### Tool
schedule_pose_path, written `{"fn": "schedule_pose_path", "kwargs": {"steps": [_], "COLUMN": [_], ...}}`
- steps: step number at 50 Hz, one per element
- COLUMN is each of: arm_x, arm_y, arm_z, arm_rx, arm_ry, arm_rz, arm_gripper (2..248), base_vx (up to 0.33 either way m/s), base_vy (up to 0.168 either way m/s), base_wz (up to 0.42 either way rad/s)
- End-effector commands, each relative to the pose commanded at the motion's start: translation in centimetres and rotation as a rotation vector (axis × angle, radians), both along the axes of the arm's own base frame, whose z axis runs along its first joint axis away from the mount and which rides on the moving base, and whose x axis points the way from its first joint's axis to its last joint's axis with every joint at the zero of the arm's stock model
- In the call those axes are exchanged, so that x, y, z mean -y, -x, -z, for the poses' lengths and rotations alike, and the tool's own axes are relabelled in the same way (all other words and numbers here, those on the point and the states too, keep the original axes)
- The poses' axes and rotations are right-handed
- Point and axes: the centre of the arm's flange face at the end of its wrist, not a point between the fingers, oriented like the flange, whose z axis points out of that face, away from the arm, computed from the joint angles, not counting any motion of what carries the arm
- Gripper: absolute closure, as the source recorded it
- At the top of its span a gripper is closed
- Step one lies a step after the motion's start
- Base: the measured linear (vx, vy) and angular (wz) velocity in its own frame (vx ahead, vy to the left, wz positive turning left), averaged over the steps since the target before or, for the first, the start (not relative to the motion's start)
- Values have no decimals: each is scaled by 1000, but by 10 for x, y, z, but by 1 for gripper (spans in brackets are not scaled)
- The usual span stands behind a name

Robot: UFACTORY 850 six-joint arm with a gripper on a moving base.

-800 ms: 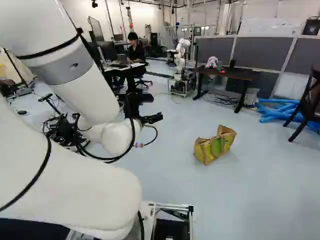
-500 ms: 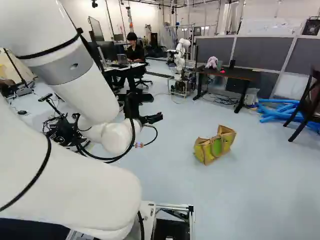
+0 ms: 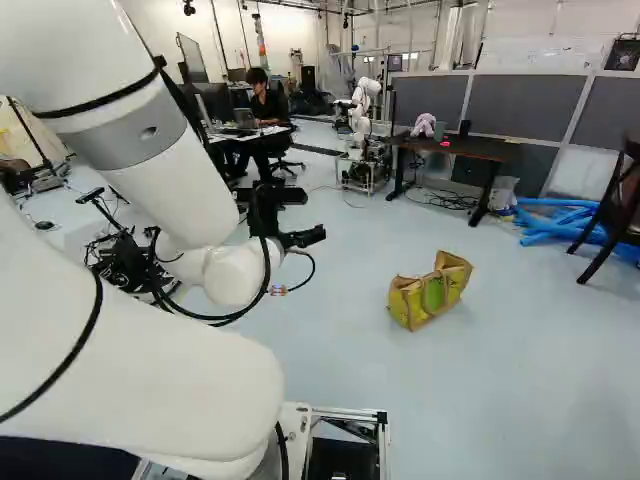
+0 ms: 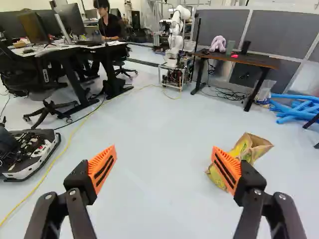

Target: Pick up the bag on the ground and place it on the table

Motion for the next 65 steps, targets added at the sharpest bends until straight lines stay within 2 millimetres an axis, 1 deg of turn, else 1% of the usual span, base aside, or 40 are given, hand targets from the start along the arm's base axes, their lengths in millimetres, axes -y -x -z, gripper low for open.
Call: {"fn": "schedule_pose_path", "kwargs": {"steps": [31, 65], "arm_x": [0, 0], "arm_y": [0, 0], "arm_z": [0, 0], "arm_rx": [0, 0], "arm_ry": [0, 0], "arm_rz": [0, 0], "arm_gripper": [3, 3], "base_vx": [92, 122], "base_vy": [0, -55], "base_wz": [-8, -264]}}
